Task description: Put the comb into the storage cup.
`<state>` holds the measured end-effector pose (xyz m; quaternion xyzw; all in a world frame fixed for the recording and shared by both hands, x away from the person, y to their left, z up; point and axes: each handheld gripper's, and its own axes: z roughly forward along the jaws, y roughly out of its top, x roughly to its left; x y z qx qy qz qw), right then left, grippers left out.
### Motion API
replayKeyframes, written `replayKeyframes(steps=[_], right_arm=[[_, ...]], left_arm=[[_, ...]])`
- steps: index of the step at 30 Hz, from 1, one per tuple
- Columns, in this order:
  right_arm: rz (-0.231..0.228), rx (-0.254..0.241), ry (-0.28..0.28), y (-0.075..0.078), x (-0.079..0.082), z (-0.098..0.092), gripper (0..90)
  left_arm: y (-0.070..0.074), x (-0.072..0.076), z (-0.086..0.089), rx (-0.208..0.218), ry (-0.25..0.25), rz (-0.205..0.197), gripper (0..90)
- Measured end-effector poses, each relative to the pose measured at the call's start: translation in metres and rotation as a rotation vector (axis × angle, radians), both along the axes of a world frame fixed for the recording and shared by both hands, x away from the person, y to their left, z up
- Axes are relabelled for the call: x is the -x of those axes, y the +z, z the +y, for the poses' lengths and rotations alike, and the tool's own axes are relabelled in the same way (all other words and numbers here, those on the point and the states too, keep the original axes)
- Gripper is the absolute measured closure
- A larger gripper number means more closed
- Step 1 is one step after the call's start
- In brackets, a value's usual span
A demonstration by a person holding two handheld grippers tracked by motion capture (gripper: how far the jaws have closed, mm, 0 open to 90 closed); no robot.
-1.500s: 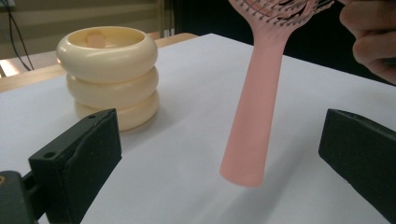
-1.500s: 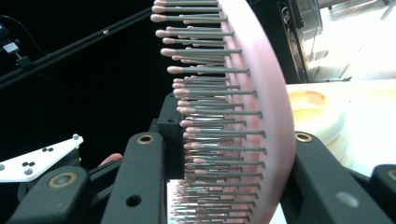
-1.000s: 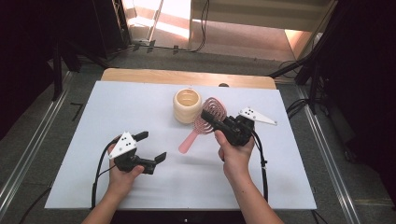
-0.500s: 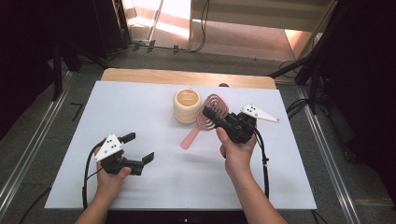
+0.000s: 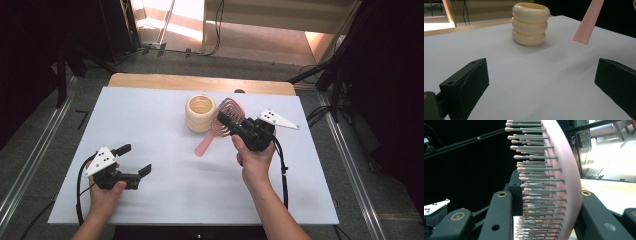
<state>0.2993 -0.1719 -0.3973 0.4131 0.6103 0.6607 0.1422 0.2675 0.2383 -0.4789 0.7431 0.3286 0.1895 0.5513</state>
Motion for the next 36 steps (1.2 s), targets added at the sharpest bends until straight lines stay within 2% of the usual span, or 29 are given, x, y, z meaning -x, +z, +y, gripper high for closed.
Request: replayKeyframes(steps=[11, 18, 25, 30, 36], right_arm=[[-0.035, 0.008, -0.005, 0.003, -0.005, -0.003, 62.6], [-0.05, 0.001, -0.009, 0.004, -0.008, -0.004, 62.6], [-0.075, 0.014, -0.008, 0.007, -0.011, -0.004, 62.6], [-0.091, 0.021, -0.014, 0.009, -0.013, -0.005, 62.6], [-0.113, 0.011, -0.01, 0.01, -0.016, -0.008, 62.7]], left_arm=[[-0.003, 0.005, 0.017, -0.013, 0.021, 0.002, 0.0], [-0.005, 0.007, 0.028, -0.013, 0.054, 0.006, 0.0], [-0.005, 0.009, 0.039, -0.01, 0.076, 0.006, 0.0], [-0.004, 0.01, 0.044, -0.018, 0.09, -0.02, 0.0], [-0.006, 0.01, 0.045, -0.016, 0.092, -0.017, 0.0]])
